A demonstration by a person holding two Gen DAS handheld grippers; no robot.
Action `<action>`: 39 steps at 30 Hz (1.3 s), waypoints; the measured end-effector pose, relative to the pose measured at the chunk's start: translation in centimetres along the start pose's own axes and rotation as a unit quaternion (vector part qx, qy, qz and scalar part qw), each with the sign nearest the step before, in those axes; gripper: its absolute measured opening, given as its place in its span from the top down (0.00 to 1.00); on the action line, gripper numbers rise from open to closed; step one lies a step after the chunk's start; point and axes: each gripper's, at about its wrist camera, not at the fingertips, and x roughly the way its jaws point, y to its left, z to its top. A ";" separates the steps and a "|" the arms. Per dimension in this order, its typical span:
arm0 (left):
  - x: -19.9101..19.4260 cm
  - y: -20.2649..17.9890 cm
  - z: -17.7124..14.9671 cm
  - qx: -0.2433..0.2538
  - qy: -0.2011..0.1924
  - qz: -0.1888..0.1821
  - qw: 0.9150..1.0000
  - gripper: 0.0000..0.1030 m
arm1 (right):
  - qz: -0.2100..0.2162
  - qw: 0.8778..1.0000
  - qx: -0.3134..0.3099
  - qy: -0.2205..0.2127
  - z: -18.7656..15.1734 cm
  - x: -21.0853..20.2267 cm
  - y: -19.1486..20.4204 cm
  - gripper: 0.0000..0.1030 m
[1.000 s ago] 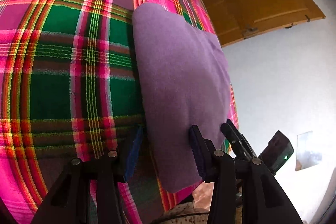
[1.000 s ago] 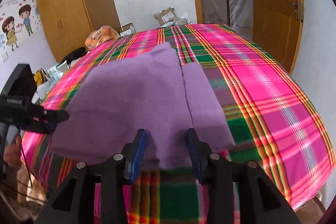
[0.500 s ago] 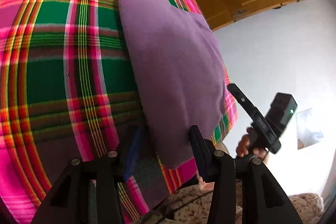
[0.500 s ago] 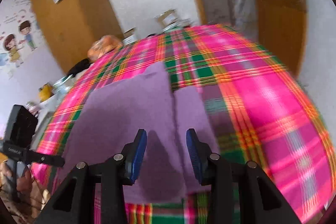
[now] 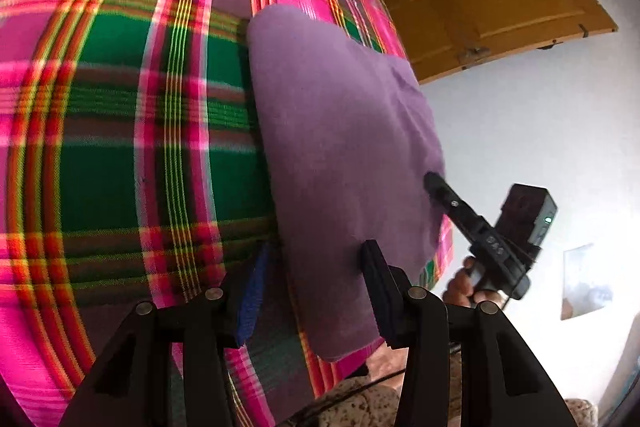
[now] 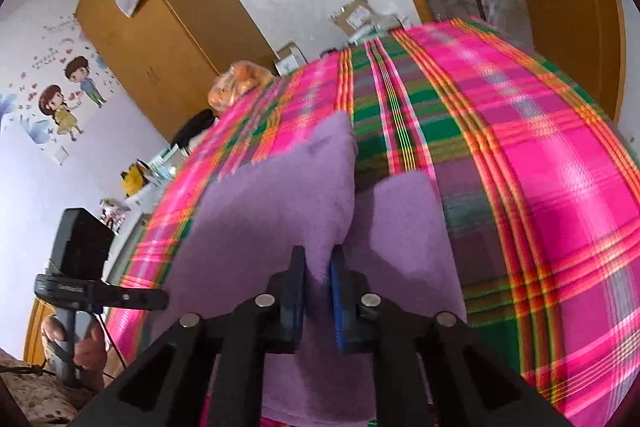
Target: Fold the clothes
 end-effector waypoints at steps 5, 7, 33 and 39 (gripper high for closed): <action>0.0 -0.4 0.3 0.000 -0.028 0.007 1.000 0.53 | 0.005 0.999 -0.019 -0.031 1.2 -1.8 1.3 0.91; 0.3 -0.9 0.4 0.004 -0.027 0.008 1.000 0.53 | 0.001 0.999 -0.023 -0.044 1.6 -2.5 1.5 0.91; 1.9 -1.5 0.4 -0.008 -0.017 0.038 0.999 0.51 | 0.049 0.998 0.026 0.044 0.5 2.7 -3.0 0.87; 0.4 -1.1 -0.4 -0.010 -0.020 0.043 0.999 0.50 | 0.056 0.998 -0.009 0.004 1.1 0.5 -1.2 0.91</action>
